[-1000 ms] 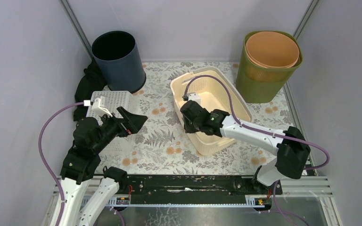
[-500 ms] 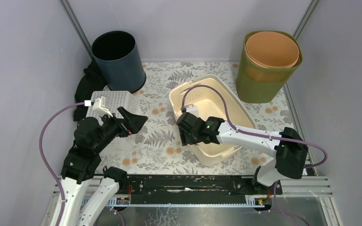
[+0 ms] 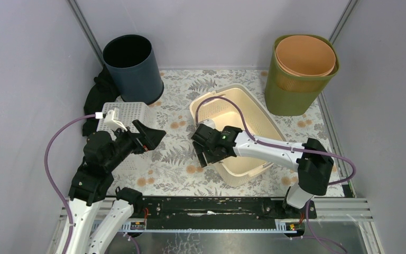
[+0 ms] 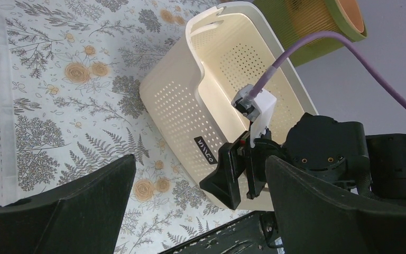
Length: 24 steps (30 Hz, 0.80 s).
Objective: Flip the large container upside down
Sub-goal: Move the container to the center of the board, then turn the container upside down at the center of the board.
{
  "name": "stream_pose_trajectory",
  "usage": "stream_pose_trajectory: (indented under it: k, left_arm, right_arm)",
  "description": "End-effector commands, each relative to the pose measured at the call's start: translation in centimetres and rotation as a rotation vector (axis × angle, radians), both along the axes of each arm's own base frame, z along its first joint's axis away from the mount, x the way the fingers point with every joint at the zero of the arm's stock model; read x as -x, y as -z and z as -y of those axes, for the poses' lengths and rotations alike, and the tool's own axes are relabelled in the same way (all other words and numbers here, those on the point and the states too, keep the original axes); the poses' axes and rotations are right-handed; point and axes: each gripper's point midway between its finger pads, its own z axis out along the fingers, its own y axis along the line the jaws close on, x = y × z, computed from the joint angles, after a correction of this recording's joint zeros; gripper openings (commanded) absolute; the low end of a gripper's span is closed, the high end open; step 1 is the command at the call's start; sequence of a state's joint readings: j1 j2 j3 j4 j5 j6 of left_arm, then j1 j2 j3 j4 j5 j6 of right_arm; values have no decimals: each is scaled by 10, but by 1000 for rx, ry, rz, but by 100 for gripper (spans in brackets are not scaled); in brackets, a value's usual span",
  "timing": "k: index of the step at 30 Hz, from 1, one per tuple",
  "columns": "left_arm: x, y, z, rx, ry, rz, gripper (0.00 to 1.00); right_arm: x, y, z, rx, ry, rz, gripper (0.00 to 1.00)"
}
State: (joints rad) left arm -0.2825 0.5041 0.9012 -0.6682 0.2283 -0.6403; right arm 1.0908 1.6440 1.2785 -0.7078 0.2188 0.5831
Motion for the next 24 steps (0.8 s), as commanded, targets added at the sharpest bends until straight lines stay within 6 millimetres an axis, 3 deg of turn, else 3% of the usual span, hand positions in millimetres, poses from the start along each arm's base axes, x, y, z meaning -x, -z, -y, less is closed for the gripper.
stream_pose_trajectory:
  k: [1, 16, 24]
  left_arm:
    - [2, -13, 2, -4, 24, 41, 100]
    - [2, -8, 4, -3, 34, 30, 100]
    - [2, -5, 5, 2, 36, 25, 100]
  right_arm:
    - [17, -5, 13, 84, -67, -62, 78]
    - [19, -27, 25, 138, -73, -69, 77]
    - [5, -15, 6, 162, -93, -75, 69]
